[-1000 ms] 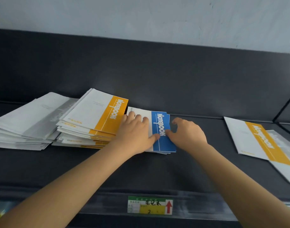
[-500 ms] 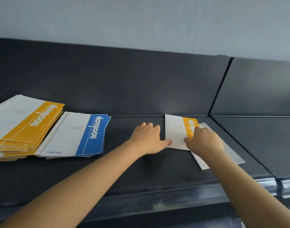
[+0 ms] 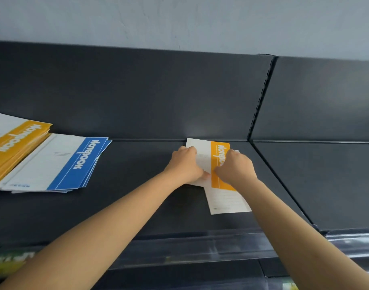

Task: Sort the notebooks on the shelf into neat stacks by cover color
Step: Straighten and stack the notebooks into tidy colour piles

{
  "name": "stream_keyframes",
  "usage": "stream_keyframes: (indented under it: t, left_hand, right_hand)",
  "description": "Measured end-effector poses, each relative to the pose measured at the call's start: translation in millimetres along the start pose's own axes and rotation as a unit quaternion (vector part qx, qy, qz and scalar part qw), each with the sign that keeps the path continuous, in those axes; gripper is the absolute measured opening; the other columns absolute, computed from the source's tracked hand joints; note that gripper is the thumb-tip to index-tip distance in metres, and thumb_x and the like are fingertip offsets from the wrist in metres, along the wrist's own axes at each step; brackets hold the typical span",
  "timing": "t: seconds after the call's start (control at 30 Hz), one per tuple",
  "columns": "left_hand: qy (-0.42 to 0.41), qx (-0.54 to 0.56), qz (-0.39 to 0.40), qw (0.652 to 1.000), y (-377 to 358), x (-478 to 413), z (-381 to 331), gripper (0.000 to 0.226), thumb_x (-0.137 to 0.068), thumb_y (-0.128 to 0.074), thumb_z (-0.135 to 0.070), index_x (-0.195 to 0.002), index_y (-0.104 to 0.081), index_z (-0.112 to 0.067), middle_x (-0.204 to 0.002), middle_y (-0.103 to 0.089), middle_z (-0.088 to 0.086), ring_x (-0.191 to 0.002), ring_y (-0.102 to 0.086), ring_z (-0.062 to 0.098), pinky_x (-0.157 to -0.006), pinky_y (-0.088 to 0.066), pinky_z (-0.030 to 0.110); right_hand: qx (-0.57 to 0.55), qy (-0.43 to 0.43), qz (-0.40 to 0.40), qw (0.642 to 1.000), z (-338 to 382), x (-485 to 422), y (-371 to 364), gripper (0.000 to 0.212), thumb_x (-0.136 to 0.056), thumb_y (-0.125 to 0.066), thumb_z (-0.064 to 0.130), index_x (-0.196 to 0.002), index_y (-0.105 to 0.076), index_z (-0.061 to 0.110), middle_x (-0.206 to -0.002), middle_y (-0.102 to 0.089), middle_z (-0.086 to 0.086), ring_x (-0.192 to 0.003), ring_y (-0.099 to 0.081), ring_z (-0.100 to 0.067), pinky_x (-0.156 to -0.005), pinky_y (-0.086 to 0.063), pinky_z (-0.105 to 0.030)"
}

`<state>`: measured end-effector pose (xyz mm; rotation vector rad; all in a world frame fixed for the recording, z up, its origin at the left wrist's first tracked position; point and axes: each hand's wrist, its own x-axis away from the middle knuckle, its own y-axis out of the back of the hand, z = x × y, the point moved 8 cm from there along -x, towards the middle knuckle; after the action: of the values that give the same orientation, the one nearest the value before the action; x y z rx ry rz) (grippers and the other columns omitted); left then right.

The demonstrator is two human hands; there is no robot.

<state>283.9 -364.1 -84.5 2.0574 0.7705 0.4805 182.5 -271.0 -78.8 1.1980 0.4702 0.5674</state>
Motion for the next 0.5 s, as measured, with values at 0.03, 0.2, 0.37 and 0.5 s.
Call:
stream_keyframes:
  t: [0.03,0.2,0.37,0.5]
  left_hand:
    - [0.008,0.027,-0.007,1.0,1.5,0.2,2.3,0.075,-0.074,-0.082,-0.035,-0.137,-0.044,-0.017,-0.142,-0.036,0.0,-0.131,-0.035,0.02,-0.088,-0.041,0.031]
    - [0.018,0.111,-0.072,0.991,17.1,2.5,14.4,0.072,-0.064,-0.089,-0.015,-0.128,-0.056,-0.022,-0.143,-0.032,-0.005,-0.133,-0.028,0.019,-0.093,-0.039,0.028]
    - [0.065,0.204,-0.085,0.973,20.9,13.2,37.2,0.059,-0.062,-0.089,-0.004,-0.113,-0.065,-0.021,-0.136,-0.039,-0.004,-0.126,-0.041,0.019,-0.097,-0.045,0.036]
    - [0.07,0.272,-0.14,0.95,37.0,26.5,58.2,0.048,-0.065,-0.086,-0.002,-0.103,-0.065,-0.02,-0.129,-0.04,-0.003,-0.108,-0.046,0.012,-0.078,-0.041,0.022]
  right_hand:
    - [-0.022,-0.01,0.004,1.0,-1.2,0.7,1.3,0.024,-0.085,-0.053,0.013,-0.107,-0.049,0.004,-0.081,-0.048,-0.003,-0.073,-0.049,-0.018,-0.057,-0.038,-0.024]
    - [-0.382,-0.143,0.044,0.912,-10.0,11.3,4.0,0.018,-0.084,-0.07,0.012,-0.095,-0.057,0.01,-0.102,-0.064,-0.008,-0.086,-0.059,-0.024,-0.077,-0.05,-0.037]
    - [-0.385,-0.101,-0.004,0.918,6.2,8.0,4.1,0.038,-0.089,-0.05,-0.002,-0.125,-0.052,0.01,-0.123,-0.058,-0.006,-0.09,-0.055,-0.02,-0.078,-0.05,-0.036]
    - [-0.387,-0.08,-0.005,0.919,19.6,6.8,-2.5,0.041,-0.089,-0.043,-0.004,-0.124,-0.056,0.014,-0.122,-0.057,-0.002,-0.098,-0.053,-0.021,-0.075,-0.046,-0.034]
